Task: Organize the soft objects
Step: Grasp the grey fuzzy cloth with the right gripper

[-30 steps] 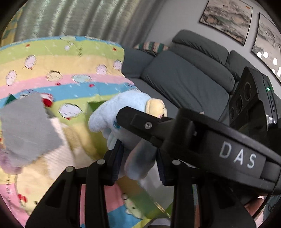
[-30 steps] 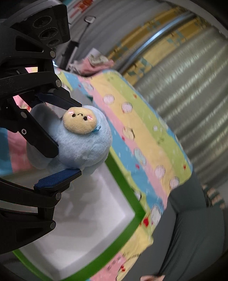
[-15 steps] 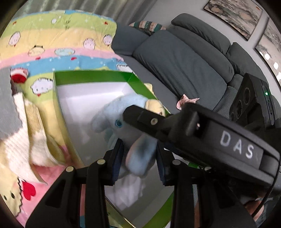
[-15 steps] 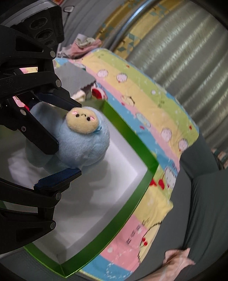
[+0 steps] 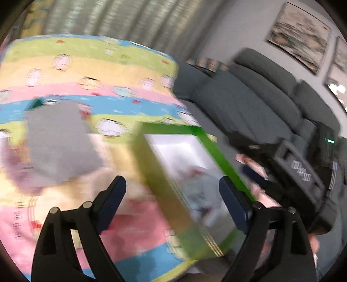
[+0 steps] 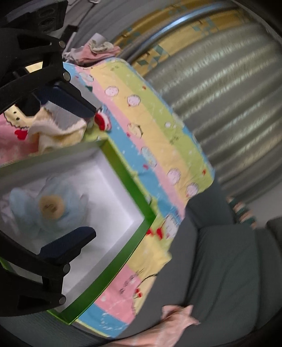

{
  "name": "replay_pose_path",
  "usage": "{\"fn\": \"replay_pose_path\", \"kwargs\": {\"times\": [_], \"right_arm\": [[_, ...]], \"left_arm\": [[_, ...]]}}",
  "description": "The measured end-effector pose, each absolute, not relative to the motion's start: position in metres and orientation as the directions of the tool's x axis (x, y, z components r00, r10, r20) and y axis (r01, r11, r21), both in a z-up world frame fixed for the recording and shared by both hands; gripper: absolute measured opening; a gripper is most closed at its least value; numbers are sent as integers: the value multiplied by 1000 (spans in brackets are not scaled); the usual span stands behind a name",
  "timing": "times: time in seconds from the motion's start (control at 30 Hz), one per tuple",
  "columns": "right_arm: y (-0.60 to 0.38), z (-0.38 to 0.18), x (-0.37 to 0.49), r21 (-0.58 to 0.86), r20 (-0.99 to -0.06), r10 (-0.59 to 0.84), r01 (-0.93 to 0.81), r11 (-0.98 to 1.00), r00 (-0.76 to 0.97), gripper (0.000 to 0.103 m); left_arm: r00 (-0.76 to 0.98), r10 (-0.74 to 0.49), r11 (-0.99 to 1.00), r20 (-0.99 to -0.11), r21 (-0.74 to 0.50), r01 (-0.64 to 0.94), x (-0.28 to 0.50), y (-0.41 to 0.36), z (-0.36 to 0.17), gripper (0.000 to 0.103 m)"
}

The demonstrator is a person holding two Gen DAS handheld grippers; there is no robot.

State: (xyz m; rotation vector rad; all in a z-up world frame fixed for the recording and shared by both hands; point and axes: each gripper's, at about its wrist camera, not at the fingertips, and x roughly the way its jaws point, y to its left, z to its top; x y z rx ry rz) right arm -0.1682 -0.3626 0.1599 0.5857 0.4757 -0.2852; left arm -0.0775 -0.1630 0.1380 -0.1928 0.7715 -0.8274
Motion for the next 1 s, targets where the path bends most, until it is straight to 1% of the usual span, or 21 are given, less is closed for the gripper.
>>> {"fn": "replay_pose_path", "kwargs": {"times": [0.1,0.17,0.23,0.27,0.33,0.4,0.47,0.53,0.6,0.7,0.77,0.8,0.83,0.87,0.93,0.97,1.0], "right_arm": [[-338,172,-160,435,-475,-85,318,842,876,103],[-319,176,-149,439,-469,-16,249,863,883,103],[-303,175,-138,457,-465,53,188,870,884,103],[-295,174,-131,463,-465,84,161,872,882,103],[-275,169,-112,451,-479,123,124,884,869,103],[-256,161,-91,412,-520,112,134,901,847,103],[-237,147,-66,366,-575,93,154,918,813,103],[-221,131,-45,350,-622,121,136,927,774,103],[-211,116,-27,357,-641,142,129,925,754,103],[-200,95,-3,300,-690,89,172,938,718,102],[-196,84,7,261,-710,61,182,948,701,88],[-195,81,8,248,-717,50,188,950,696,69],[-194,78,9,240,-721,43,191,952,691,51],[-194,76,9,234,-723,39,191,953,690,45],[-194,80,4,231,-708,34,186,955,705,21],[-196,85,0,245,-692,40,182,952,721,15],[-198,93,-7,257,-672,43,179,950,739,11]], "left_arm": [[559,-576,810,-596,-324,489,-72,-127,137,88],[627,-461,880,-628,-234,413,-67,-100,132,88],[673,-368,927,-642,-193,322,-63,-62,120,88],[679,-341,939,-650,-199,281,-61,-45,113,88],[679,-313,950,-664,-234,209,-56,-14,97,88],[666,-294,951,-685,-277,135,-52,16,77,88],[646,-264,956,-716,-280,81,-46,30,65,88],[640,-245,960,-728,-273,57,-43,40,61,88],[653,-234,961,-720,-274,42,-44,49,64,88],[664,-233,958,-710,-283,33,-43,63,63,88],[658,-238,954,-715,-299,20,-40,72,60,88],[656,-237,953,-717,-302,15,-40,73,61,88],[654,-236,952,-719,-305,9,-40,77,59,88],[654,-234,952,-720,-305,5,-38,80,60,88],[659,-230,952,-716,-305,1,-41,82,64,88],[662,-230,951,-713,-309,-3,-42,85,65,88],[664,-232,949,-711,-314,-5,-42,86,66,88]]}}
